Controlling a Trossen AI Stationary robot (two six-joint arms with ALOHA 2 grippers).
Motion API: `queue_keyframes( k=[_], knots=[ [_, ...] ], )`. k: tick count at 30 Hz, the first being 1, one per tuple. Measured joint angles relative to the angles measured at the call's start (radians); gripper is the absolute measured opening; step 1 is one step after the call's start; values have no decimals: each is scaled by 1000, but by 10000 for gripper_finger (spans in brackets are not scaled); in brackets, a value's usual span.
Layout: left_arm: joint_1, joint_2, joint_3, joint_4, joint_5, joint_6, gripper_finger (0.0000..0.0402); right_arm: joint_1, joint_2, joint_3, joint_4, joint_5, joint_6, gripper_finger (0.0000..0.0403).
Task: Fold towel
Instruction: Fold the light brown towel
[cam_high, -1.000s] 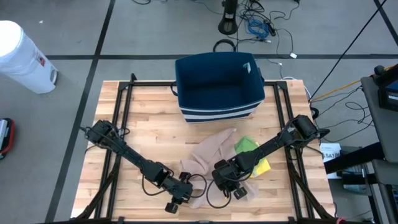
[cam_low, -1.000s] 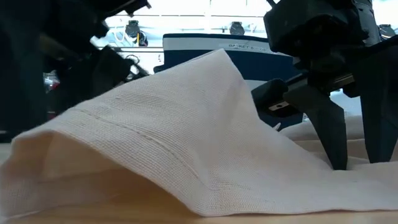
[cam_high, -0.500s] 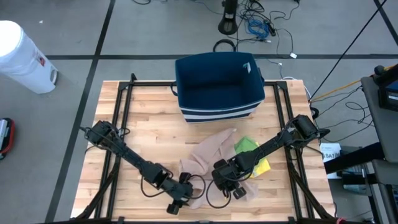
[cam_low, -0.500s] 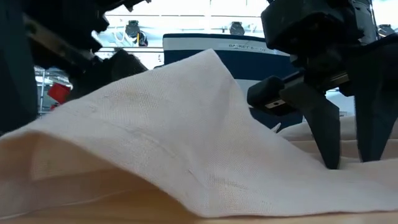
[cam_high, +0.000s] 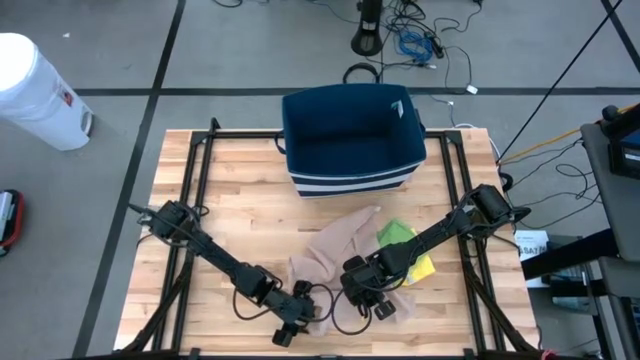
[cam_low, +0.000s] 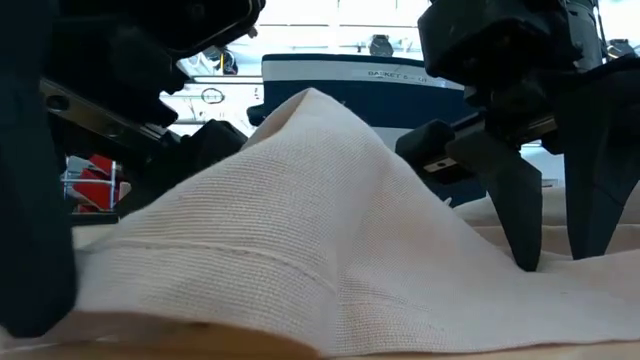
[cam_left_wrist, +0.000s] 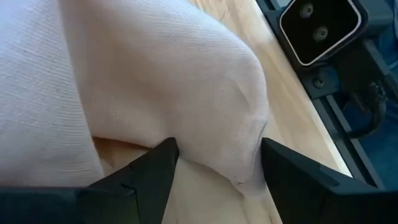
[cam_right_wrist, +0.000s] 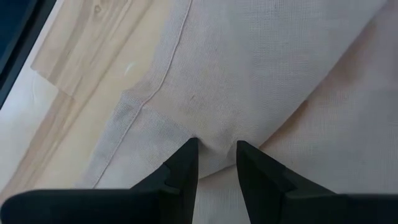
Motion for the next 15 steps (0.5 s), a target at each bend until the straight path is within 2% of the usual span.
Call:
queue_keyframes(
  k=[5,13,15],
  knots=[
    [7,-2,-1,-14,4,3,200,-4,0,0,0,0,-4,98],
    [3,-2,1,-96,-2,24,71,-7,-1,0,-1,0,-1,98],
    [-3,-11,23,-176,-5,27,37,-7,-1,0,-5,-2,0,98]
  ],
)
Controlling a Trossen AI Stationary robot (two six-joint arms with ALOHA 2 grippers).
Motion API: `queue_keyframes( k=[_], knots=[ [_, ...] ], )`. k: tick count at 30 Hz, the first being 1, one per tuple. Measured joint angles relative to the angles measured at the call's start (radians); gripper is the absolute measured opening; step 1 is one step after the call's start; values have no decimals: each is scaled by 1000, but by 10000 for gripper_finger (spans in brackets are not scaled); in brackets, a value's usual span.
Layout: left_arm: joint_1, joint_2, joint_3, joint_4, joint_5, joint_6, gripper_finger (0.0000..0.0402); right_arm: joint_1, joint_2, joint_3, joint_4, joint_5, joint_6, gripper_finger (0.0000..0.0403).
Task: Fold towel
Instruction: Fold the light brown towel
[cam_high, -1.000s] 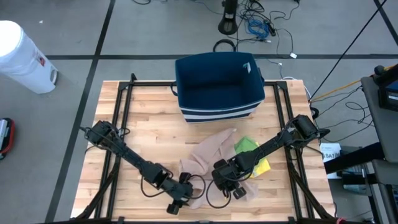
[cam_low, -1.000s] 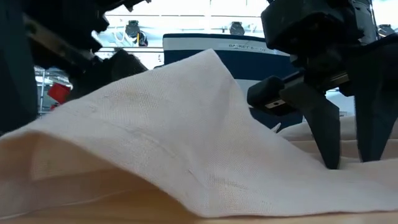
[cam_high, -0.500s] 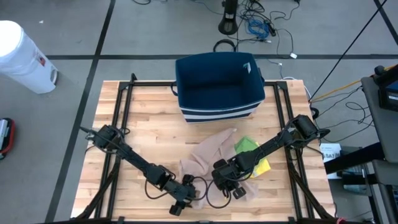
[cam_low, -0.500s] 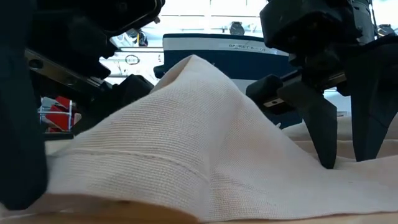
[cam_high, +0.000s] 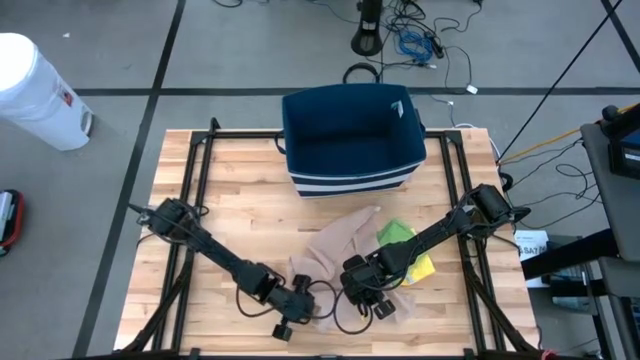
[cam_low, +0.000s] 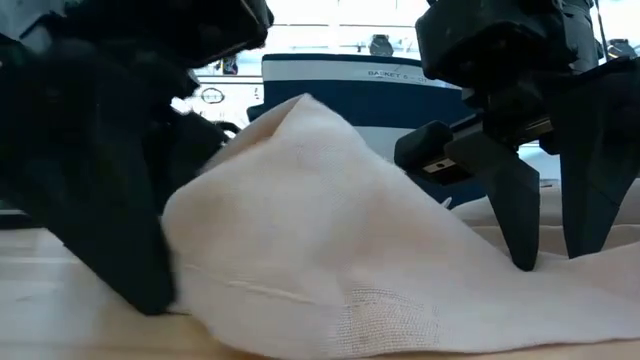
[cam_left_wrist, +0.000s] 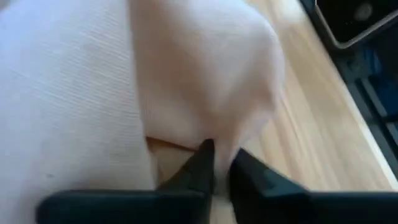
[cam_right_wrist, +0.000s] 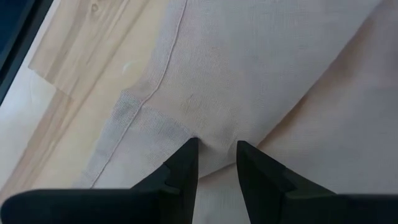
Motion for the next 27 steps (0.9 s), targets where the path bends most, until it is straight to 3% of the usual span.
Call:
queue_keyframes(
  k=[3,10,13,20,27],
  knots=[
    [-9,-32,48,-181,-6,12,9,0,0,0,0,-6,-1,98],
    [-52,-101,220,-674,-115,1,5,0,-12,0,51,-37,-31,99],
    [-72,-108,311,-843,-126,-29,5,10,-54,0,61,7,-53,107],
    [-125,-110,387,-906,-112,-102,4,21,-165,1,44,292,-78,138],
    [-138,-108,348,-859,-64,-173,3,-4,-139,2,183,306,-204,141]
  ],
)
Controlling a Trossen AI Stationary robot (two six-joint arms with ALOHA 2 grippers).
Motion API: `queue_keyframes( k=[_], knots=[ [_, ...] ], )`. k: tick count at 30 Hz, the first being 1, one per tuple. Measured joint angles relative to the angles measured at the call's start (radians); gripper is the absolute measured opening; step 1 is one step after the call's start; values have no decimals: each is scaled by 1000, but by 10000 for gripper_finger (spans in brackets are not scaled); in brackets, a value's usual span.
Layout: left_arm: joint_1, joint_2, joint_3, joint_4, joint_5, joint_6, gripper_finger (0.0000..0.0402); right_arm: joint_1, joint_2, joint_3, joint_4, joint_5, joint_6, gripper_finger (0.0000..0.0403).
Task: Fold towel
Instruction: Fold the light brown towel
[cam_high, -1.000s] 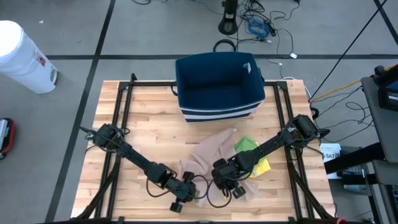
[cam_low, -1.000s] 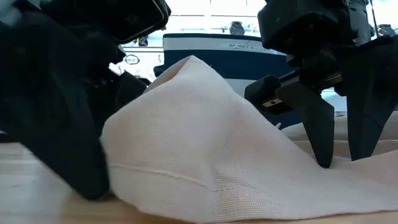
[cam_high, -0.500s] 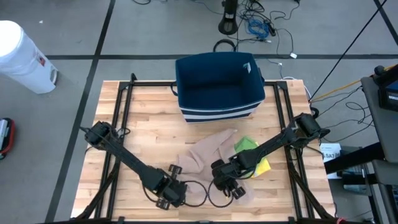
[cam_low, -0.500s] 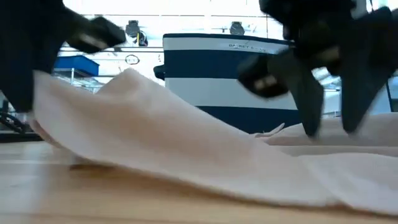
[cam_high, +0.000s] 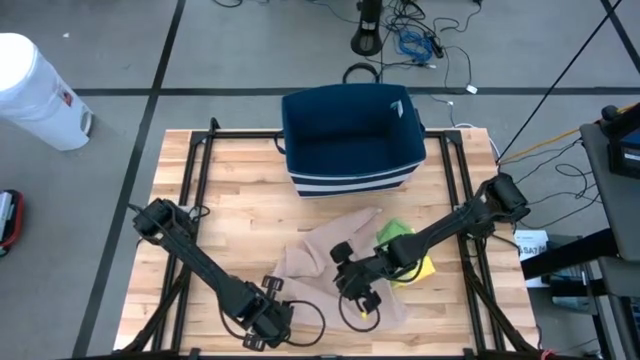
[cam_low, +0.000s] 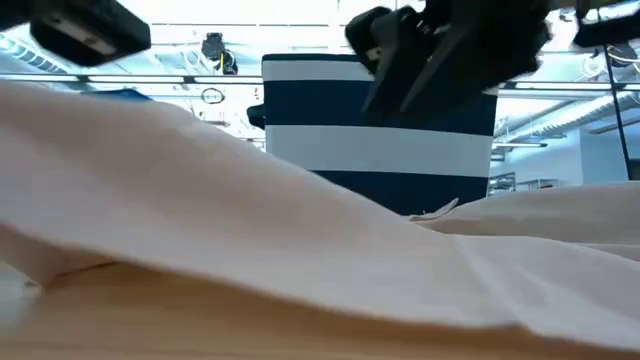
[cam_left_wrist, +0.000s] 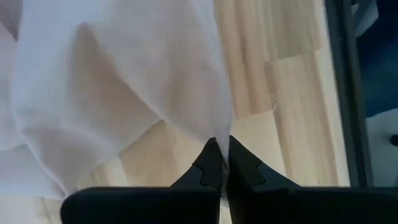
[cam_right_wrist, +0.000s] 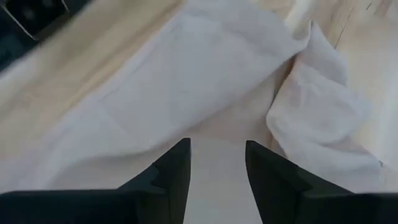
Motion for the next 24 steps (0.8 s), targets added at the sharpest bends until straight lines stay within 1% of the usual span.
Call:
queue_keyframes(
  k=[5,8,13,16,19,22,24],
  knots=[
    [-7,0,-12,37,2,-18,3,-36,51,0,75,6,-66,141],
    [-12,0,5,20,2,-17,3,-55,80,-1,103,4,-99,141],
    [-16,0,47,-59,6,-19,3,-88,116,-1,142,7,-137,141],
    [-18,-1,76,-107,25,-20,3,-113,135,-1,161,10,-138,141],
    [-18,-1,110,-195,31,-27,3,-136,147,-1,191,9,-147,141],
    [-17,-1,150,-317,31,-52,3,-155,147,-1,212,-22,-139,141],
    [-17,-2,168,-376,31,-74,3,-168,144,-1,223,-118,-113,141]
  ],
)
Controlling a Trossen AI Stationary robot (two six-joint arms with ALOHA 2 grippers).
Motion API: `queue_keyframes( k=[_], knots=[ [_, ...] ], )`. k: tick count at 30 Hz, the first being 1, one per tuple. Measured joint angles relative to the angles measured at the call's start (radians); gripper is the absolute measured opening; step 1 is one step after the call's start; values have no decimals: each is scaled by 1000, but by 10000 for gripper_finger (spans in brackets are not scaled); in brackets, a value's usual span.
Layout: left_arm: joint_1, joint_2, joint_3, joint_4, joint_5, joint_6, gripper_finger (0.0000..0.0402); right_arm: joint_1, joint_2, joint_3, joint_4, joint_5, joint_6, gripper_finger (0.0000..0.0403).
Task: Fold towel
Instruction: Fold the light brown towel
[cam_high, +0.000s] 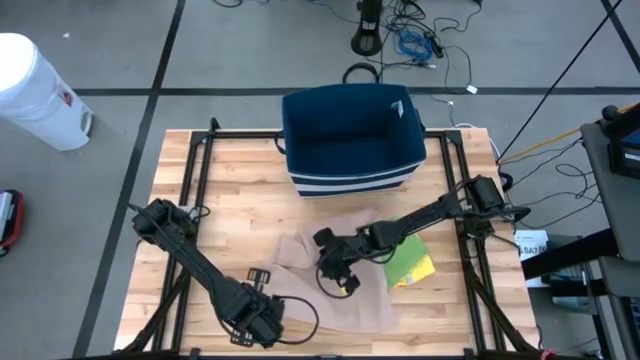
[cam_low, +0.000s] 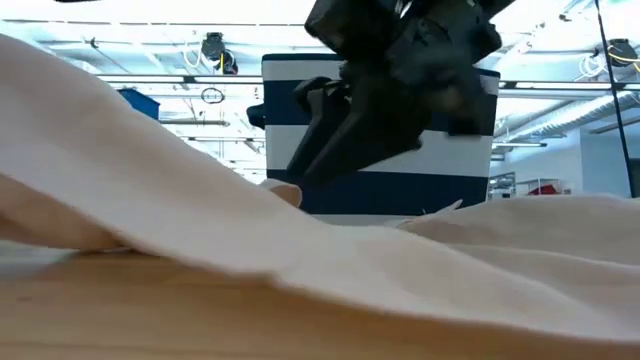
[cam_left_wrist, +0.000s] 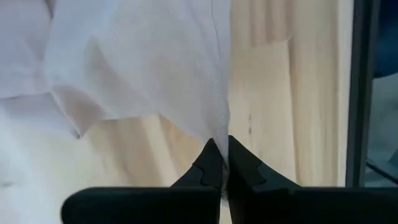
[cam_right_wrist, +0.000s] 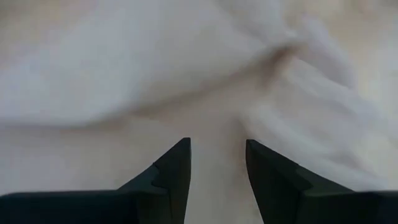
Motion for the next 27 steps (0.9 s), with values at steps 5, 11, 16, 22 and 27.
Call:
queue_keyframes(
  k=[5,11,16,22,27],
  knots=[
    [-9,-1,9,9,1,-19,3,-13,-3,0,2,-165,58,141],
    [-27,-1,-44,209,13,-4,38,-17,-3,0,-23,-158,68,141],
    [-34,-1,-74,284,16,-29,110,-16,-3,0,-26,-160,73,141],
    [-44,-1,-90,281,16,-77,171,-17,-11,0,-34,-165,65,141],
    [-51,-1,-90,249,16,-57,182,-26,-39,0,-6,-154,17,141]
  ],
)
